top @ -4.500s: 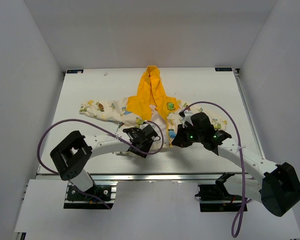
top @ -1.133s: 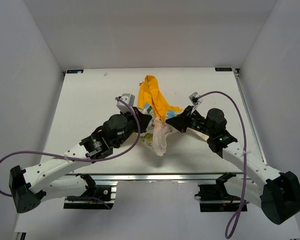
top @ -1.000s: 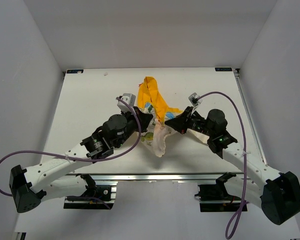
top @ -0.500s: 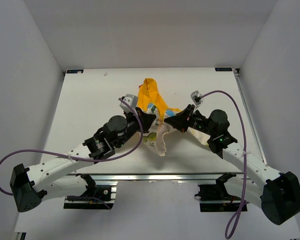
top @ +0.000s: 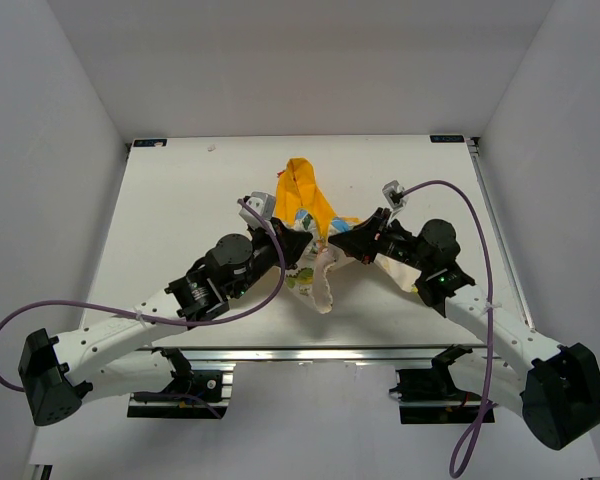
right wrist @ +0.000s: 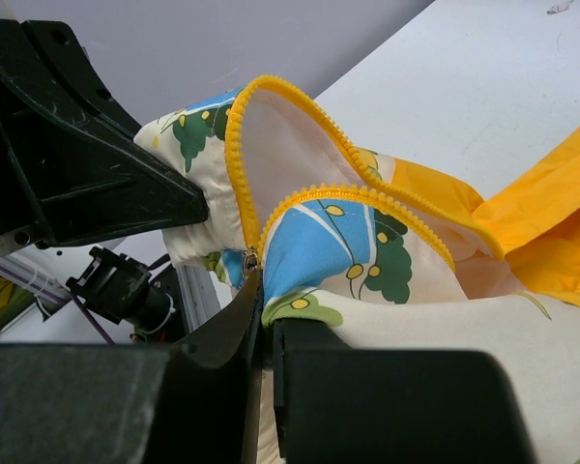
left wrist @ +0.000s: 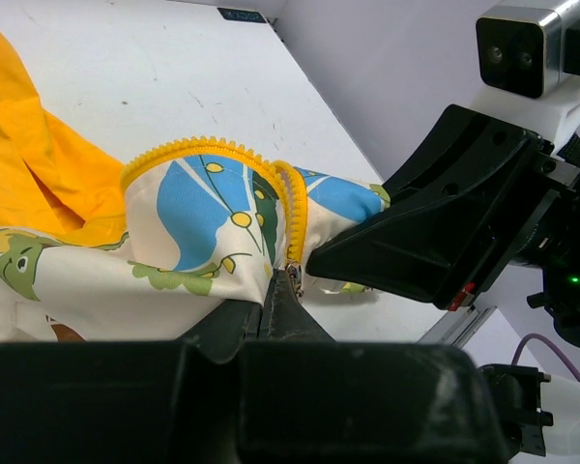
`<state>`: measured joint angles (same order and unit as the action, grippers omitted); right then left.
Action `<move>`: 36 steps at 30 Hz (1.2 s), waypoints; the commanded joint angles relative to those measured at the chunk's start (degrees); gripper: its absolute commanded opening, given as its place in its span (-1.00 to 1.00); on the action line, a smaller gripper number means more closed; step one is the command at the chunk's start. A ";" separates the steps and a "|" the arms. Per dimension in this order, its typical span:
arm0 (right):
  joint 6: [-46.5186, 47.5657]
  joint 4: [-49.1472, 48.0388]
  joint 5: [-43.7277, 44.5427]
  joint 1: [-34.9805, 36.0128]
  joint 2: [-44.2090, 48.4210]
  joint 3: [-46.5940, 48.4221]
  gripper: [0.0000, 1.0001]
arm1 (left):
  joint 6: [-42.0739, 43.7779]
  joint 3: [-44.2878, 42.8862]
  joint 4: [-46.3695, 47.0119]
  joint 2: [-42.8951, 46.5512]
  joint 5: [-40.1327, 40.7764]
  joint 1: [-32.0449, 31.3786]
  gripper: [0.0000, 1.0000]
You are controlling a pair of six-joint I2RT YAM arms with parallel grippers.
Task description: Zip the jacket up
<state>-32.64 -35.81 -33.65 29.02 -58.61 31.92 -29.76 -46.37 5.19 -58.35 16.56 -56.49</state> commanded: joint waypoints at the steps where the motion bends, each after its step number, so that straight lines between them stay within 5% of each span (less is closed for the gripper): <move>1: -0.23 -4.44 -1.15 -0.36 0.60 0.86 -1.00 | 0.67 0.40 1.84 1.83 -0.30 -0.29 -1.00; 36: -5.15 -11.82 -7.83 -3.44 0.08 0.51 -1.00 | 1.72 3.56 1.67 3.33 -9.08 -0.11 -1.00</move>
<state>-36.99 -40.56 -40.10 26.17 -59.72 31.90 -29.45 -43.68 6.61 -56.69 11.75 -56.45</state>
